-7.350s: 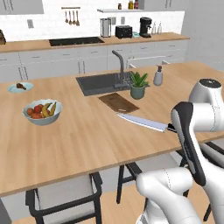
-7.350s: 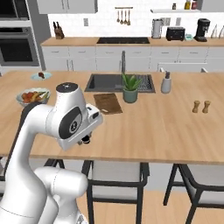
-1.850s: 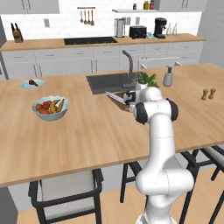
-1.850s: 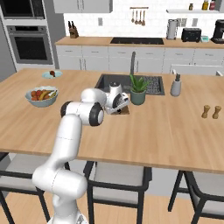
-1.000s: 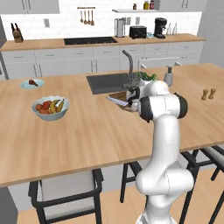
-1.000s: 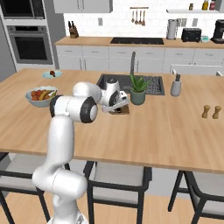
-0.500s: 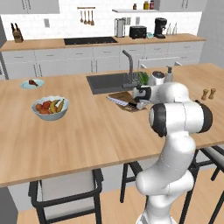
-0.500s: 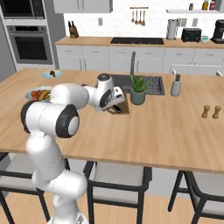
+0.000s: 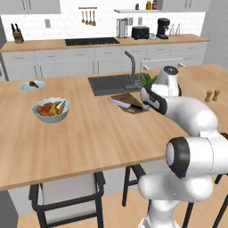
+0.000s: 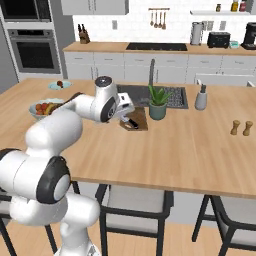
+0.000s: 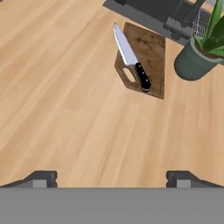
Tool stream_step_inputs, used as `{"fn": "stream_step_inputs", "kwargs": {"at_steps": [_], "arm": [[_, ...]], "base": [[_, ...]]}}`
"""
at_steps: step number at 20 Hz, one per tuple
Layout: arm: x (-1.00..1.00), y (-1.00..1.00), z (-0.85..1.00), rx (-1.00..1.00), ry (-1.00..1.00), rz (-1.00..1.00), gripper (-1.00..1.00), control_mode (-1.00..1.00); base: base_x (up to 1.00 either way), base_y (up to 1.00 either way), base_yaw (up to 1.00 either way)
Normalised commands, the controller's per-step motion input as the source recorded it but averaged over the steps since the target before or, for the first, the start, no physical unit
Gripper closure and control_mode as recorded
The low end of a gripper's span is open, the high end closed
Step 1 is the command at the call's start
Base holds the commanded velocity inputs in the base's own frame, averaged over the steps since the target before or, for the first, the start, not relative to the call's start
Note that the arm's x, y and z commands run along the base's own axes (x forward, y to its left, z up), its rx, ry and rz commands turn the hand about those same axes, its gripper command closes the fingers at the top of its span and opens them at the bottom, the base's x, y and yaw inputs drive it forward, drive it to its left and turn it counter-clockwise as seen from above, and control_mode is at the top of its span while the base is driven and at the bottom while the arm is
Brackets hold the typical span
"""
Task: Pick up the knife from the drawer and place it on the cutting board. Then place the meat from the plate to the cutting board.
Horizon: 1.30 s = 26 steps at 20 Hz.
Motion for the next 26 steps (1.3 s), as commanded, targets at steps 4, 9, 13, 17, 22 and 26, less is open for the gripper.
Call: {"fn": "stream_step_inputs", "kwargs": {"at_steps": [4,9,13,17,22,26], "arm": [[-0.96,0.32,0.49,0.02,0.0,-0.1,-1.0,-1.0],[-0.97,0.42,0.3,0.02,0.0,-0.11,-1.0,-1.0],[-0.95,0.37,0.11,0.01,0.0,-0.08,-1.0,-1.0],[-0.79,0.12,0.09,0.01,0.0,-0.02,-1.0,-1.0],[-0.56,0.0,0.1,0.01,0.0,0.0,-1.0,-1.0],[-0.44,0.0,0.0,0.0,0.0,0.0,-1.0,-1.0]], "base": [[0.0,0.0,0.0],[0.0,0.0,0.0],[0.0,0.0,0.0],[0.0,0.0,0.0],[0.0,0.0,0.0],[0.0,0.0,0.0]]}}
